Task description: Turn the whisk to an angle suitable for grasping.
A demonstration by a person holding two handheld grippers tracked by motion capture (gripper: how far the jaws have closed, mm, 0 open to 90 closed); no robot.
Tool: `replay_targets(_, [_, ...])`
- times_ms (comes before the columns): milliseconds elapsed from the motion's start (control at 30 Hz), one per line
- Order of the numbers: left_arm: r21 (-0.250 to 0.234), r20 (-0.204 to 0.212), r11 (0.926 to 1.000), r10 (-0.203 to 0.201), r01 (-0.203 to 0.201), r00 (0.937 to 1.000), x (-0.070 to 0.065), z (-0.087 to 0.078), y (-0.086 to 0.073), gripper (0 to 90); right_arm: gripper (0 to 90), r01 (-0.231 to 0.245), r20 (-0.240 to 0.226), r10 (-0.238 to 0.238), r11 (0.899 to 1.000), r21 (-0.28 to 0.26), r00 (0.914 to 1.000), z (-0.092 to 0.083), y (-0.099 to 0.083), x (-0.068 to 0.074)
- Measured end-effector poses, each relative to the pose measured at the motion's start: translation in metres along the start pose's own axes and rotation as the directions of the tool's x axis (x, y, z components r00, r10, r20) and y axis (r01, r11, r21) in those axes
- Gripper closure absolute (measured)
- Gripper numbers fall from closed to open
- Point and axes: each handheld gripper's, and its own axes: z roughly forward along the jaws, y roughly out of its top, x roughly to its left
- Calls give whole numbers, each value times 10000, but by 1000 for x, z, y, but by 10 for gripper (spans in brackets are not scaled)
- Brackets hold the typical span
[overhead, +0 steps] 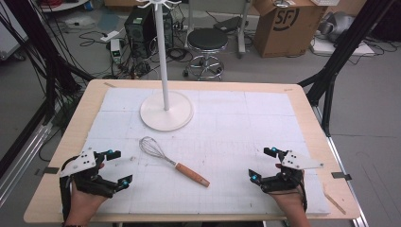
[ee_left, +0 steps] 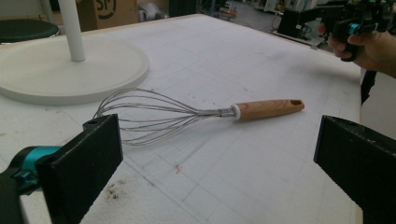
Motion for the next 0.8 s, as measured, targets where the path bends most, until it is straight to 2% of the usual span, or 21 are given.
replay_targets(167, [134, 45, 9999, 44, -44, 10000, -2, 4, 0, 17, 4, -57, -6, 57, 10000, 47, 10000, 0, -2, 0])
replay_targets(267, [220, 204, 9996, 193, -198, 9996, -4, 8, 2, 17, 4, 94, 45, -94, 9999, 75, 9999, -1, -1, 2])
replay_targets(567, [411, 478, 9972, 601, -621, 9970, -7, 17, 10, 17, 4, -7, 303, 3, 9999, 128, 9995, -5, -4, 1])
replay_targets(600, [450, 569, 9970, 607, -633, 9965, -7, 19, 12, 17, 4, -6, 365, 1, 9999, 120, 9993, -6, -4, 1])
replay_targets(633, [537, 896, 9969, 532, -581, 9946, -6, 23, 15, 17, 4, -17, 373, 14, 10000, 78, 9993, -7, -4, 0])
replay_targets(667, [537, 896, 9969, 532, -581, 9946, -6, 23, 15, 17, 4, -17, 373, 14, 10000, 78, 9993, -7, -4, 0])
replay_targets(733, [761, 1288, 9963, 311, -411, 9912, -4, 31, 19, 17, 4, -163, 359, 163, 9999, -3, 9992, -9, -5, -2])
replay_targets(800, [1284, 1385, 9892, 524, -704, 9890, -6, 42, 29, 17, 4, -258, 369, 259, 9997, -52, 9990, -10, -6, -3])
